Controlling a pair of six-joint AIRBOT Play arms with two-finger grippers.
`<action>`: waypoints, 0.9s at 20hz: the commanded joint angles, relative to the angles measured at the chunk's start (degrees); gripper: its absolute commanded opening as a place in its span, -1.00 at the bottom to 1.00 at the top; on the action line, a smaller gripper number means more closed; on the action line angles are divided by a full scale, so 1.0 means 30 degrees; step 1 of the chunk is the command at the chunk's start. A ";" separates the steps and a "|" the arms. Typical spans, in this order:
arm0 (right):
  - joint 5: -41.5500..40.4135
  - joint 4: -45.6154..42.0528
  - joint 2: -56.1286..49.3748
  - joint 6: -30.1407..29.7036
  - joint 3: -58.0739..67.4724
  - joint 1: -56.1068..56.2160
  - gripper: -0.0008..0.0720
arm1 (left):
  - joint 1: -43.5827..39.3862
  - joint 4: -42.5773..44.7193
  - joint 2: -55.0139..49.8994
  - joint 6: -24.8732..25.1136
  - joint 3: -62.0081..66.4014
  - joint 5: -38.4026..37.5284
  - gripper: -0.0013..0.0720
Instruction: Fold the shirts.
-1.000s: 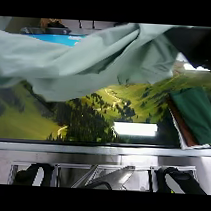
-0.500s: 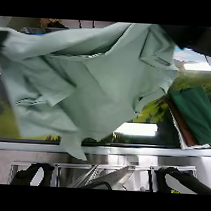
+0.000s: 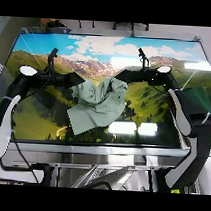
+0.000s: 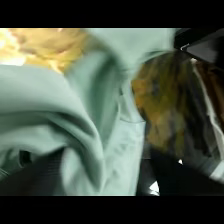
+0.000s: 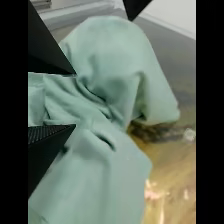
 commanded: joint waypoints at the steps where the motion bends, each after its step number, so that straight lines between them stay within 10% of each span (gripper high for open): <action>1: 0.0947 -0.0291 -0.0678 0.0488 0.0036 -0.1078 -0.01 | 0.0765 -0.0080 -0.3708 0.0313 0.3861 -0.2892 0.90; 8: 0.4255 -0.5880 0.5377 0.5202 -0.3759 -0.4044 -0.01 | 0.3424 0.4269 -0.2171 -0.2521 0.4160 -0.7949 0.84; 13: 0.0189 -0.5574 1.0083 0.5195 -1.4141 -0.2586 0.42 | 0.3424 0.5763 -0.0189 -0.1916 -0.3038 -0.5836 0.84; 18: -0.5180 -0.4211 0.9989 0.5034 -1.7821 0.1377 0.41 | 0.3118 0.5858 -0.0197 -0.1851 -0.5049 -0.2412 0.84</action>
